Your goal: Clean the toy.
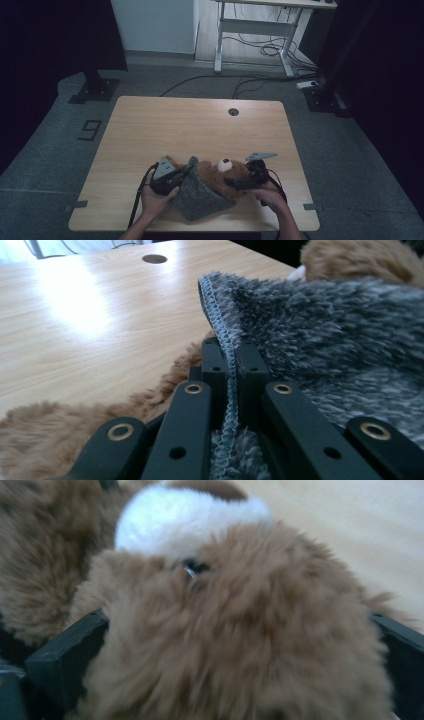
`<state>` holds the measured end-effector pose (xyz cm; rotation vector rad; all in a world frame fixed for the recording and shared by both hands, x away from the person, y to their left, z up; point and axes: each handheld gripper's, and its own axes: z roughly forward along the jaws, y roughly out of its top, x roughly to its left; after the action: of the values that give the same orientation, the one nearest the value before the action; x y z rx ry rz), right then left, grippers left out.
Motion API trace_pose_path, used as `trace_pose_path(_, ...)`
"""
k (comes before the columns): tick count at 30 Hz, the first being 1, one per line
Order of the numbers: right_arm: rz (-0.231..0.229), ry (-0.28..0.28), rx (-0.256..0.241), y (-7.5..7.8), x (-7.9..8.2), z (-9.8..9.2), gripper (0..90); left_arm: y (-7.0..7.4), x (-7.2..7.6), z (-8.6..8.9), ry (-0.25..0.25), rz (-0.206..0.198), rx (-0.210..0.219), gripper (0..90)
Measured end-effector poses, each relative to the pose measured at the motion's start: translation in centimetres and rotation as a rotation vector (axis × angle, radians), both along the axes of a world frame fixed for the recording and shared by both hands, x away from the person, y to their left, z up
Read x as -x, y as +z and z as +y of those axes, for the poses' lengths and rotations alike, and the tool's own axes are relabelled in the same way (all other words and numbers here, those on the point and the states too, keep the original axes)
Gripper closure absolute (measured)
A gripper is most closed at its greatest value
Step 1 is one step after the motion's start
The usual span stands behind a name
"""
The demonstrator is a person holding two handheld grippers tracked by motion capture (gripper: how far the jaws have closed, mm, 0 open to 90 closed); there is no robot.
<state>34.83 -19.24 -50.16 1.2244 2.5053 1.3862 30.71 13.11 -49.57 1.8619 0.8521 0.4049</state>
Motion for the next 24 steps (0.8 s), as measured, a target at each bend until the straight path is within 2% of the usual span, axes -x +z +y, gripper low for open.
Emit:
trace_pose_path(2,-0.001,0.008,0.003,-0.4,0.3,0.0,6.6,0.0,0.2,-0.1,-0.001,-0.006,-0.005,85.1)
trace_pose_path(5,-0.022,0.007,0.011,-0.7,0.8,-0.2,23.2,0.0,0.1,-0.2,0.001,-0.004,0.003,85.0)
trace_pose_path(7,-0.054,-0.001,0.012,-0.7,1.1,-0.4,33.3,-0.1,-0.2,-0.2,0.006,-0.002,0.011,85.0)
trace_pose_path(9,-0.098,0.003,0.019,-0.7,1.2,-0.4,38.9,-0.1,-0.5,-0.3,0.013,-0.001,0.013,84.9)
trace_pose_path(15,-0.161,0.023,0.034,-0.3,0.8,-0.4,44.0,0.3,-1.5,-0.3,0.024,0.001,0.009,84.5)
trace_pose_path(17,-0.191,0.014,0.037,0.0,0.7,-0.2,45.8,0.6,-1.9,-0.2,0.032,-0.002,0.008,84.6)
trace_pose_path(19,-0.235,-0.009,0.031,0.1,0.6,0.0,47.2,1.0,-2.6,0.0,0.042,-0.004,0.007,84.7)
trace_pose_path(24,-0.361,-0.092,0.068,0.0,-0.7,1.0,48.5,2.1,-5.1,0.8,0.080,-0.006,0.002,84.8)
